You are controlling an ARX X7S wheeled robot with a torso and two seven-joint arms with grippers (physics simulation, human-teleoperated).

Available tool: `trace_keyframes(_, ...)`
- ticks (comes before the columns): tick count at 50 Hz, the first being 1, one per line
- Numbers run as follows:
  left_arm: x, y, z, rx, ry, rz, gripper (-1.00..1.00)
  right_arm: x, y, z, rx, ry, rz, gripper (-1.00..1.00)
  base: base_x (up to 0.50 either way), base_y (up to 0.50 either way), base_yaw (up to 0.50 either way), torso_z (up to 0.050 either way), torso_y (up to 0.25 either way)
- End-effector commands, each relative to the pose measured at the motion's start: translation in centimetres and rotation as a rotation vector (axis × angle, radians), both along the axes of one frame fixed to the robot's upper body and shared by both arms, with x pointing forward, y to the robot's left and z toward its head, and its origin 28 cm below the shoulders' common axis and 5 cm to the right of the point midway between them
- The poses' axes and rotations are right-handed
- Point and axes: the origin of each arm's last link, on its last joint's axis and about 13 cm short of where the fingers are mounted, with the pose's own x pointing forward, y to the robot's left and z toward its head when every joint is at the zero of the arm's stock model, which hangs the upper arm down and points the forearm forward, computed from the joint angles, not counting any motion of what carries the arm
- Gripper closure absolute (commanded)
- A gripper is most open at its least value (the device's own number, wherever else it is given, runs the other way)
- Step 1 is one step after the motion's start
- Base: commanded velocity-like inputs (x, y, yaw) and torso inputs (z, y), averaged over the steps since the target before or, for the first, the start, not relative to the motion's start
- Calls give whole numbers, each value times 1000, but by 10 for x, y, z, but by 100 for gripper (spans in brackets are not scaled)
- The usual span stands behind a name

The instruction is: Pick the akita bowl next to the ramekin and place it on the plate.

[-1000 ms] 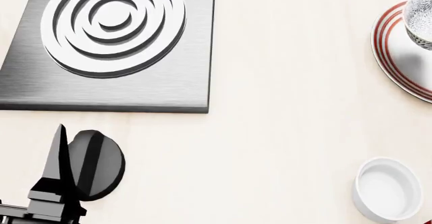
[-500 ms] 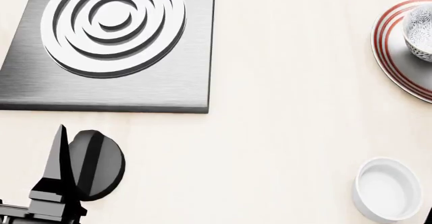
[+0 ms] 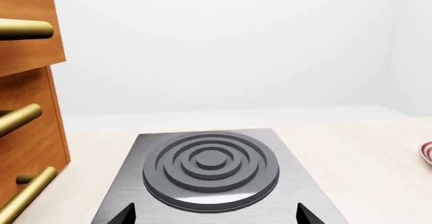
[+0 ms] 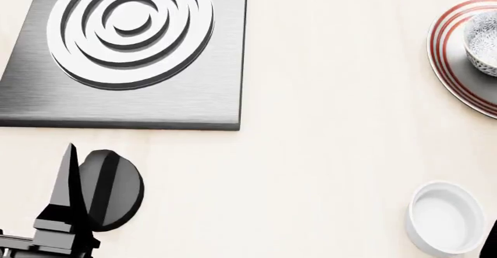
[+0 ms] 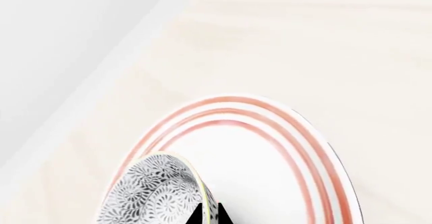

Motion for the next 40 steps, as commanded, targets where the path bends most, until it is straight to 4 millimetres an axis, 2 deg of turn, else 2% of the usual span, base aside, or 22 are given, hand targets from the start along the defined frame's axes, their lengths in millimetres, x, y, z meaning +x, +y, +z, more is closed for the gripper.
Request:
trace_keyframes(1,0,0,0,0,0,0,-100,0,-1,0,7,-5,-3,100,0,0,0,0,0)
trace_keyframes(7,0,0,0,2,1,1,-100,-1,-1,-3,10,0,-8,100,0,0,0,0,0)
trace_keyframes(8,0,0,0,3,1,1,-100,-1,-1,-3,9,-1,-7,-100,0,0,0,0,0)
trace_keyframes(20,-1,-1,-2,6,2,0,-100,1,-2,6,-61,-40,22,-100,0,0,0,0,0)
trace_keyframes(28,0,-1,-3,7,4,2,-100,0,0,15,-220,-58,-2,-100,0,0,0,0,0)
trace_keyframes(38,1,-1,-4,9,8,3,-100,-16,11,26,-525,-68,-59,-100,0,0,0,0,0)
trace_keyframes(40,2,-1,-4,8,7,4,-100,-19,13,26,-528,-72,-58,-100,0,0,0,0,0)
